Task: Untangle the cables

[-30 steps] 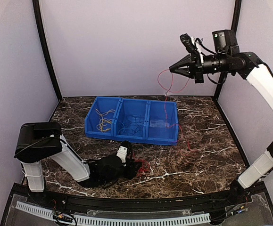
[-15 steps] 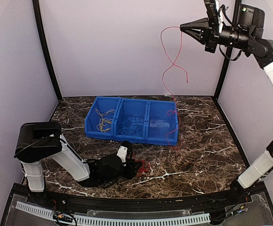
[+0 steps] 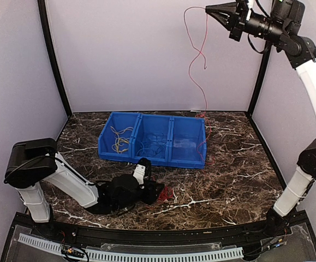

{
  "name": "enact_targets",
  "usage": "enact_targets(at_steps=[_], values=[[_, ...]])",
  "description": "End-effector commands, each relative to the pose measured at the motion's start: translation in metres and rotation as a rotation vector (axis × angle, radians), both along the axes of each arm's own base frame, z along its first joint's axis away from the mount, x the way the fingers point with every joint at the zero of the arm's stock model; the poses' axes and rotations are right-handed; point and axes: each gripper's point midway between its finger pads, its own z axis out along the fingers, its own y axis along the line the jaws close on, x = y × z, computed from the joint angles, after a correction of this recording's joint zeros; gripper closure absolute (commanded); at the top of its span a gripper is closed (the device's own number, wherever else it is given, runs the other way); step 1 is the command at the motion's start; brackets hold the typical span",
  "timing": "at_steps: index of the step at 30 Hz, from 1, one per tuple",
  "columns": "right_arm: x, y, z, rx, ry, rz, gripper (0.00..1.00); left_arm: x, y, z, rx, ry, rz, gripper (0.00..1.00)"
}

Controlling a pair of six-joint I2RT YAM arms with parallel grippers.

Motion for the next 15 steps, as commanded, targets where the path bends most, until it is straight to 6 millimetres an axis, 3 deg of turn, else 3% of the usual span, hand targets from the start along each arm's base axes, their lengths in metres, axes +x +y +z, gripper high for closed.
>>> enact_targets(at_steps=[1, 8, 15], values=[[-0.001, -0.007, 0.030, 0.066, -0.083, -0.029, 1.00, -0.002, 0.003, 0.016, -0.007, 0.007, -0.004, 0.58], [0.008, -0.020, 0.039, 0.061, -0.145, -0.147, 1.00, -0.002, 0.004, 0.028, 0.032, 0.003, -0.011, 0.58], [0.016, -0.064, 0.043, 0.063, -0.190, -0.423, 1.00, -0.003, 0.010, 0.040, 0.053, 0.002, -0.011, 0.58]])
